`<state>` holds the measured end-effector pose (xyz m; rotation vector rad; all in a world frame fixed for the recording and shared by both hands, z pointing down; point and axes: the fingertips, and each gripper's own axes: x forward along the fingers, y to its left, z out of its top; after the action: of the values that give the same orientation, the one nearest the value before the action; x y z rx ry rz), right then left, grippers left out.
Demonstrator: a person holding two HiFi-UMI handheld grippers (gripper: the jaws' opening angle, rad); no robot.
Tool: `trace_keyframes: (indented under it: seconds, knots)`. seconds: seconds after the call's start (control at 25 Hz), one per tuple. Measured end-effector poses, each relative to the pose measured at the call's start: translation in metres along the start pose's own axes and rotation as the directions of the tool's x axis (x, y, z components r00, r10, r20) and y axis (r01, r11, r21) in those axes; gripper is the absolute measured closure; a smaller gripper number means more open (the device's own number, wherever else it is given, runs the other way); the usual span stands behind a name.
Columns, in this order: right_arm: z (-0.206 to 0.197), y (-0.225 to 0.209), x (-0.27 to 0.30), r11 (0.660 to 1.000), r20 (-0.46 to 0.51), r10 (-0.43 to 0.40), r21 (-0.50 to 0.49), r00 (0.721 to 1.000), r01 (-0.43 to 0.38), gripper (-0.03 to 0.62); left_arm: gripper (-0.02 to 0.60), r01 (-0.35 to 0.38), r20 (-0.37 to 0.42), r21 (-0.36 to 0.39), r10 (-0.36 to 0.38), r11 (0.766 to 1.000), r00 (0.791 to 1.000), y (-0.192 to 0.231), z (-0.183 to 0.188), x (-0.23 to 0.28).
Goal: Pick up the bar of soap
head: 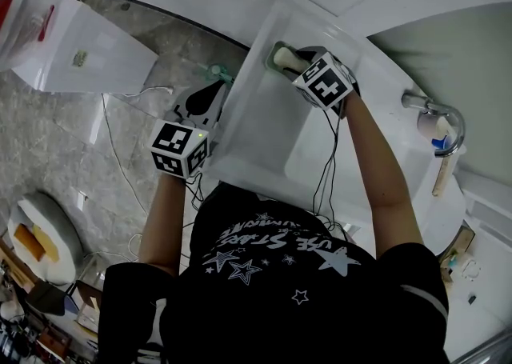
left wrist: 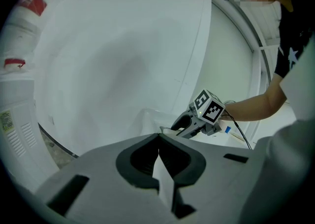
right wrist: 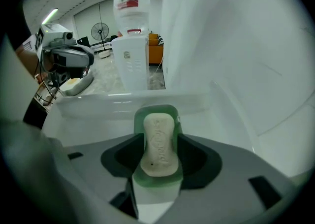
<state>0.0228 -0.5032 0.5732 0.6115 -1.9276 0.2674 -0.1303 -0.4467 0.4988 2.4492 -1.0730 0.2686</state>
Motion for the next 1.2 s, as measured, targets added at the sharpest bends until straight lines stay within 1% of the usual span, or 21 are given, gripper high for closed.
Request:
trace_keyframes:
  seconds: [0.08, 0.24, 0.48, 0.72, 0.96, 1.2]
  knots:
    - [0.003, 0.000, 0.001, 0.999, -0.028, 0.001, -0.037, 1.000, -0.002, 0.378, 0.572, -0.002, -0.001, -0.004, 0.002, 1.000, 1.000, 0.002, -0.002, -0.001]
    - [0.004, 0.002, 0.005, 0.997, -0.090, 0.011, -0.074, 0.996, -0.018, 0.385, 0.572, -0.005, -0.005, -0.007, 0.005, 1.000, 1.000, 0.005, -0.003, -0.002]
    - [0.005, 0.002, 0.011, 0.992, -0.171, -0.005, -0.129, 0.985, -0.017, 0.396, 0.572, 0.001, -0.004, -0.008, -0.001, 1.000, 1.000, 0.004, -0.003, 0.000]
    - [0.006, 0.001, 0.016, 0.990, -0.241, -0.019, -0.141, 0.970, -0.016, 0.399, 0.572, 0.011, -0.007, -0.011, -0.011, 1.000, 1.000, 0.001, -0.005, 0.002]
    - [0.006, 0.003, 0.015, 0.988, -0.235, -0.013, -0.151, 0.972, -0.023, 0.402, 0.572, 0.024, -0.018, -0.005, -0.024, 1.000, 1.000, -0.005, -0.008, 0.004]
    - [0.009, 0.003, 0.012, 0.989, -0.149, -0.002, -0.150, 0.989, -0.020, 0.405, 0.572, 0.040, -0.022, 0.016, -0.040, 0.999, 0.999, -0.012, -0.007, 0.005]
